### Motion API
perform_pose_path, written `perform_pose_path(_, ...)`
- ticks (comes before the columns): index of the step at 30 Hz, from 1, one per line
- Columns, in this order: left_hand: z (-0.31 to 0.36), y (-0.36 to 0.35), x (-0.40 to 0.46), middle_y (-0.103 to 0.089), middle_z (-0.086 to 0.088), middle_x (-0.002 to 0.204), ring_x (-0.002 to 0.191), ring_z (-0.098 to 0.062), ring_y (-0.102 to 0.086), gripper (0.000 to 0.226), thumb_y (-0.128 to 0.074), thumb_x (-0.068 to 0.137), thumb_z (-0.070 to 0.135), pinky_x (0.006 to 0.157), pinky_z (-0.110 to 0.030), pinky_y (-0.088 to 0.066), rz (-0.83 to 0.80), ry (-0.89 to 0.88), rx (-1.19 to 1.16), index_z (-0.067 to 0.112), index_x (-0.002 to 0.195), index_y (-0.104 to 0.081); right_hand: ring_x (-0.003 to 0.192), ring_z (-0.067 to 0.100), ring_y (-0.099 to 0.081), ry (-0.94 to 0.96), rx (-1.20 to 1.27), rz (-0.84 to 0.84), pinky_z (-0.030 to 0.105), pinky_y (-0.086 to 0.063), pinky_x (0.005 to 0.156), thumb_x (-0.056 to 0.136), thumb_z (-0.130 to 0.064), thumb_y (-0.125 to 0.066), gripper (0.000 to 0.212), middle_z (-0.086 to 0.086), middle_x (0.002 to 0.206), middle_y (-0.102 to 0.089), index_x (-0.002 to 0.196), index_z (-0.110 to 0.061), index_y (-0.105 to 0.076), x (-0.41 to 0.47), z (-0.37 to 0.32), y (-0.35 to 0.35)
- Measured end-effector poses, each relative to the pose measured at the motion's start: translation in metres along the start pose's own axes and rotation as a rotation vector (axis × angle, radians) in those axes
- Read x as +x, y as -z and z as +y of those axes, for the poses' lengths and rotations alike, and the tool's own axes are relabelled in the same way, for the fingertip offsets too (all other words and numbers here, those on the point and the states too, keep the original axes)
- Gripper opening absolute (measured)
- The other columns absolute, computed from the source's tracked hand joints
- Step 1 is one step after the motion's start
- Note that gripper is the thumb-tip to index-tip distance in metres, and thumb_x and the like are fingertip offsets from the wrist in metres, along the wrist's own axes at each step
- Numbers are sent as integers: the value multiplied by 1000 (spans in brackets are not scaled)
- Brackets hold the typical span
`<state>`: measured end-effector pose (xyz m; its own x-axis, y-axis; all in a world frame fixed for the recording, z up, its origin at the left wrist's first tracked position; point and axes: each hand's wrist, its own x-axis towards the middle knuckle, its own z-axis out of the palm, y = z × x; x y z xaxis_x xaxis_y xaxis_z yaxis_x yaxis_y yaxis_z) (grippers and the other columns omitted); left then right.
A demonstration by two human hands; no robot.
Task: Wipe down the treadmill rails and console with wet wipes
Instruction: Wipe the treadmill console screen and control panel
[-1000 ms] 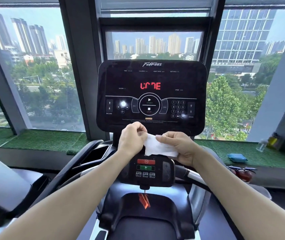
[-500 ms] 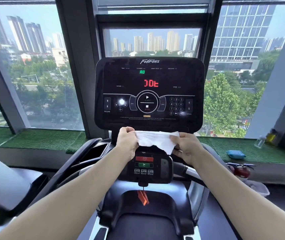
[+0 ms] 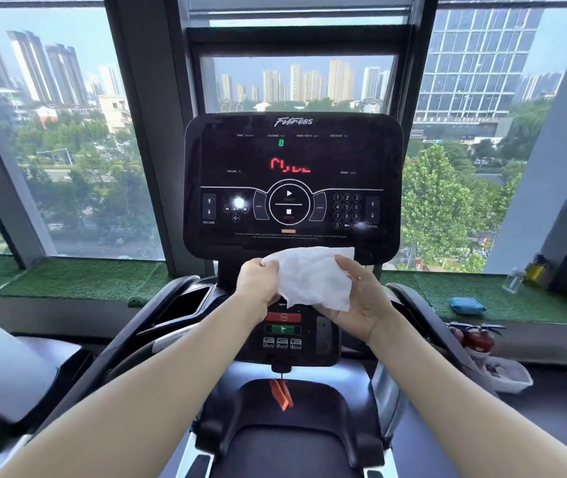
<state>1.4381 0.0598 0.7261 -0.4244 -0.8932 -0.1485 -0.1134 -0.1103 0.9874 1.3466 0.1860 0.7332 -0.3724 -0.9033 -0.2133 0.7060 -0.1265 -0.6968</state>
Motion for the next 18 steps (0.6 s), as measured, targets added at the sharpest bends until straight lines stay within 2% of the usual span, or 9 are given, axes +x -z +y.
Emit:
perform_pose_path(2, 1, -5, -1, -50, -14, 76, 56, -23, -47, 19, -39, 93, 12, 50, -23, -33, 30, -45, 154, 3, 85, -55, 77, 28, -67, -25, 42, -41, 33, -51, 64, 83, -24, -60, 23, 13, 90, -68, 97, -6, -65, -1, 5, -3)
perform_pose_path(4, 5, -7, -1, -61, -22, 98, 79, -31, -61, 26, -39, 96, 13, 58, -28, -40, 87, -79, 337, -1, 105, -59, 73, 26, -67, -68, 19, -126, 28, -52, 56, 80, -26, -59, 28, 13, 92, -68, 94, -6, -72, -2, 9, -7)
perform_pose_path(6, 8, -8, -1, -60, -21, 114, 93, -32, -58, 28, -40, 97, 12, 69, -31, -42, 129, -91, 468, -3, 113, -57, 68, 22, -66, -95, -74, -190, 24, -48, 50, 78, -29, -57, 31, 10, 87, -69, 94, -8, -73, -2, 11, -8)
perform_pose_path(9, 14, -10, -1, -58, -20, 120, 105, -33, -57, 27, -42, 96, 11, 76, -31, -41, 160, -62, 527, -2, 116, -56, 69, 22, -61, -98, -179, -234, 26, -49, 53, 73, -41, -63, 51, 10, 88, -65, 112, -8, -66, 1, 15, -5)
perform_pose_path(10, 15, -11, 0, -57, -19, 122, 109, -33, -56, 28, -43, 96, 10, 76, -31, -39, 173, -59, 527, -2, 117, -56, 71, 23, -61, -97, -159, -242, 28, -51, 57, 76, -46, -59, 58, 12, 90, -64, 115, -5, -64, 2, 16, -3)
perform_pose_path(12, 16, -11, -1, -57, -19, 124, 110, -32, -56, 29, -44, 96, 9, 76, -29, -37, 173, -37, 502, -3, 120, -55, 70, 25, -62, -109, -75, -243, 32, -53, 61, 81, -49, -45, 61, 15, 87, -63, 110, 2, -64, 4, 15, 3)
perform_pose_path(16, 17, -14, -3, -58, -18, 122, 102, -29, -57, 29, -46, 95, 7, 77, -29, -40, 158, 27, 393, -6, 119, -55, 60, 21, -60, -110, 80, -270, 26, -54, 52, 74, -23, -36, 47, 16, 76, -62, 81, 6, -71, 0, 15, 3)
perform_pose_path(18, 19, -15, -5, -56, -18, 126, 94, -23, -52, 31, -43, 97, 5, 70, -22, -36, 158, 46, 365, -7, 124, -52, 57, 18, -63, -110, 86, -236, 24, -55, 49, 73, -7, -38, 36, 16, 73, -62, 73, 6, -71, -2, 18, -1)
